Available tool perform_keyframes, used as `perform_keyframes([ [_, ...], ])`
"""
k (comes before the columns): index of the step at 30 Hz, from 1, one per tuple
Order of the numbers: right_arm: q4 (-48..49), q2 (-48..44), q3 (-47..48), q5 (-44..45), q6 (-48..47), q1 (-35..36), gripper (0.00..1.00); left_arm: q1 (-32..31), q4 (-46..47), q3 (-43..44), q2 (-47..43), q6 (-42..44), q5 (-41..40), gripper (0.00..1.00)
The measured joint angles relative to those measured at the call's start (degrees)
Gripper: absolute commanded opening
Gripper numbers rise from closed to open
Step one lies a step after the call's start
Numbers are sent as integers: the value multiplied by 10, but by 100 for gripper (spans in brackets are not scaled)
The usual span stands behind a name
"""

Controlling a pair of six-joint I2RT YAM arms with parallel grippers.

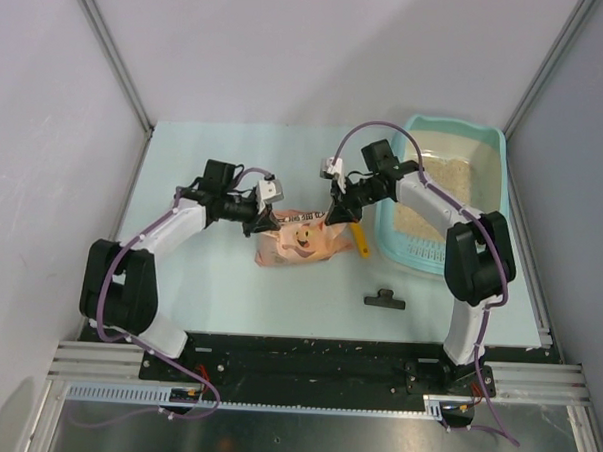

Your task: Fill the litter box with clean litter

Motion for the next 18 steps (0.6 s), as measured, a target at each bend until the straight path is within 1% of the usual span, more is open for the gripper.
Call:
perform_keyframes([
  [3, -4, 0, 7, -3, -3, 7, 0, 11, -16, 0, -9, 19, 5, 0],
  [7, -10, 5, 30, -2, -10, 36, 0, 50, -64, 1, -24, 39, 19, 0],
  [8, -10, 10, 37, -2, -10, 43, 0, 58, -76, 2, -27, 42, 19, 6],
  [11, -11, 27, 54, -5, -10, 53, 0, 71, -101, 7, -31, 50, 17, 36],
  [13, -15, 34, 61, -9, -9, 51, 0, 69, -111, 17, -31, 54, 12, 44],
  [15, -16, 36, 63, -12, -9, 48, 0, 55, -116, 31, -32, 56, 7, 47],
  [16, -16, 36, 64, -13, -9, 48, 0, 40, -113, 38, -32, 54, 5, 49],
  [18, -17, 36, 64, -14, -9, 49, 0, 0, -99, 47, -32, 47, 2, 49],
])
